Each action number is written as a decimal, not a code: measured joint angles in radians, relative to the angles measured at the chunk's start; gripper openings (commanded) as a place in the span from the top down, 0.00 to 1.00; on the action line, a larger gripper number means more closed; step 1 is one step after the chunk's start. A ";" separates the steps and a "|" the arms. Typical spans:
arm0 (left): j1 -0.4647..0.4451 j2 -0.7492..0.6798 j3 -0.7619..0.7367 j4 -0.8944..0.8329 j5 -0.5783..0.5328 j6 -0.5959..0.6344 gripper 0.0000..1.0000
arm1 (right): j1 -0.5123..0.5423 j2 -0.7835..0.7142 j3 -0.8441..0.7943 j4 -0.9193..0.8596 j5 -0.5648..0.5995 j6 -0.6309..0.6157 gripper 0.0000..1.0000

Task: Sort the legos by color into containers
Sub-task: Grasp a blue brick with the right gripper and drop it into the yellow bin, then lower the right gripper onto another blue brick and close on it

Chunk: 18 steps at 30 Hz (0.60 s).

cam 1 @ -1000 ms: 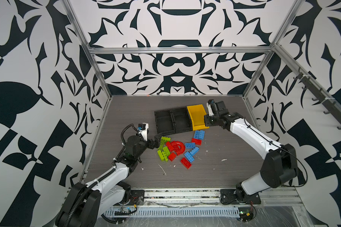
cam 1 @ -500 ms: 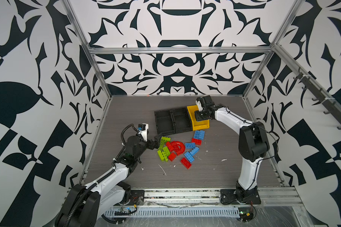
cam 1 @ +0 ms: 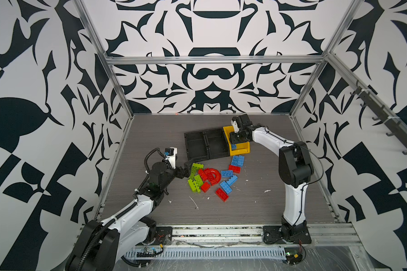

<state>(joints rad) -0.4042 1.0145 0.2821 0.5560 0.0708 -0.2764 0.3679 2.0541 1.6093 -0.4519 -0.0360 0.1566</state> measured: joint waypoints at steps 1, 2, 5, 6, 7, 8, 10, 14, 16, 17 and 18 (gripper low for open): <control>0.000 0.000 0.000 0.000 0.000 0.000 0.00 | 0.000 0.000 0.003 0.000 0.001 0.001 0.48; 0.000 0.000 0.000 0.000 0.001 0.000 0.00 | 0.000 -0.001 0.004 -0.001 0.002 0.002 0.48; 0.000 0.000 0.000 -0.001 0.001 0.000 0.00 | 0.000 -0.022 0.000 -0.018 0.005 0.002 0.48; 0.000 -0.003 0.000 -0.003 0.001 0.000 0.00 | 0.000 -0.042 -0.013 -0.018 0.007 0.003 0.48; 0.000 -0.006 0.000 -0.005 0.001 0.000 0.00 | 0.000 -0.075 -0.040 -0.014 0.009 0.006 0.47; 0.000 -0.013 0.000 -0.008 0.000 0.000 0.00 | 0.000 -0.116 -0.077 -0.011 0.011 0.013 0.47; 0.000 -0.027 0.000 -0.008 0.000 0.000 0.00 | 0.000 -0.230 -0.179 0.002 0.016 0.032 0.46; 0.000 -0.040 0.000 -0.007 0.000 0.000 0.00 | 0.000 -0.443 -0.376 0.045 0.019 0.087 0.46; 0.000 -0.040 0.000 -0.008 0.000 0.000 0.00 | 0.000 -0.524 -0.472 0.075 0.019 0.119 0.46; 0.000 -0.039 0.000 -0.008 0.000 0.000 0.00 | 0.000 -0.546 -0.510 0.089 0.018 0.133 0.46; 0.000 -0.039 0.000 -0.008 0.000 0.000 0.00 | 0.000 -0.562 -0.547 0.100 0.018 0.147 0.46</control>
<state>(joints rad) -0.4042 0.9752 0.2821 0.5484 0.0711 -0.2764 0.3676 1.4921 1.0618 -0.3519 -0.0185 0.3038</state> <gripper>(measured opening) 0.999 0.542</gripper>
